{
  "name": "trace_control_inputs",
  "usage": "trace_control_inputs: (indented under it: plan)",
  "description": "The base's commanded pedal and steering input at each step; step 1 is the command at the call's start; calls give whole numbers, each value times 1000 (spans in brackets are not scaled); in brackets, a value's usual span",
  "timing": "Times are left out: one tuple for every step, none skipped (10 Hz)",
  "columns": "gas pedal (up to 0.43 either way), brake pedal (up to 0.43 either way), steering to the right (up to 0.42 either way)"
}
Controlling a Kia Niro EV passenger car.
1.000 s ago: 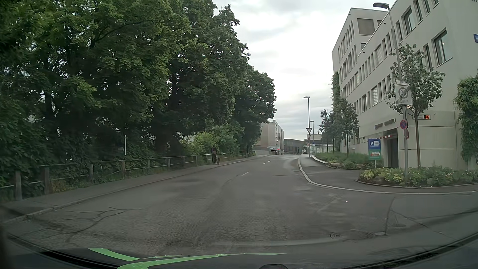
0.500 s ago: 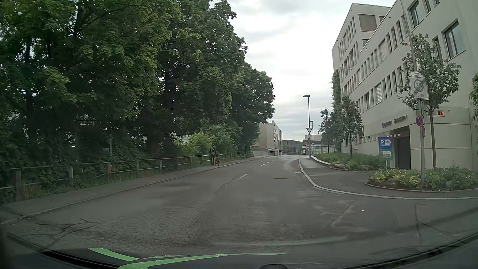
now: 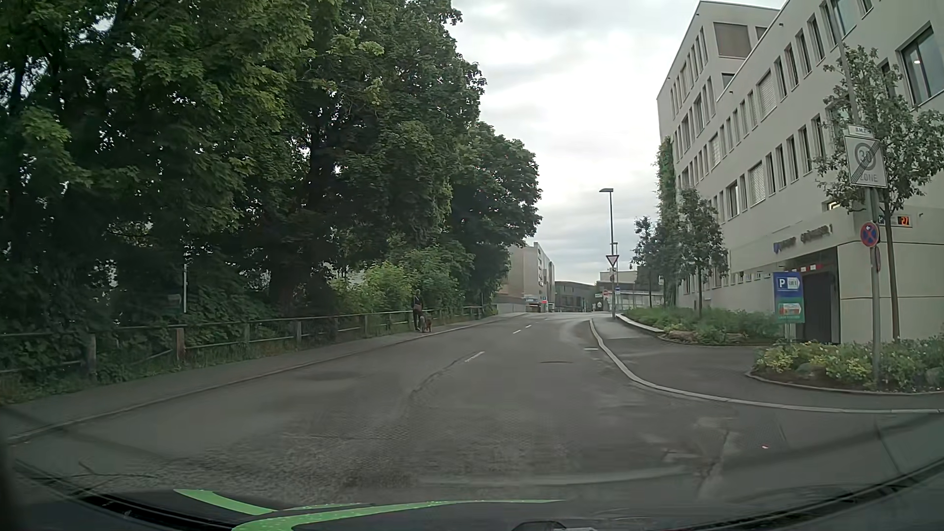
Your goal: Follow the waypoints while adhering to traffic rules and regulations
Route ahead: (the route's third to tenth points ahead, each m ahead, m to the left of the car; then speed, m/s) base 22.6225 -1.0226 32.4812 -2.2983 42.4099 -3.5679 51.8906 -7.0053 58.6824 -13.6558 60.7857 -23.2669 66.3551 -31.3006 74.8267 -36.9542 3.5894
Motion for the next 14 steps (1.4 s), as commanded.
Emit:
trace_control_inputs:
  plan:
    - [398, 0, 21]
    - [398, 0, 21]
    - [398, 0, 21]
    - [398, 0, 21]
    - [398, 0, 21]
    - [398, 0, 21]
    - [390, 0, 21]
    - [390, 0, 22]
    - [390, 0, 23]
    - [390, 0, 24]
    - [378, 0, 28]
    - [378, 0, 28]
    - [378, 0, 28]
    - [370, 0, 28]
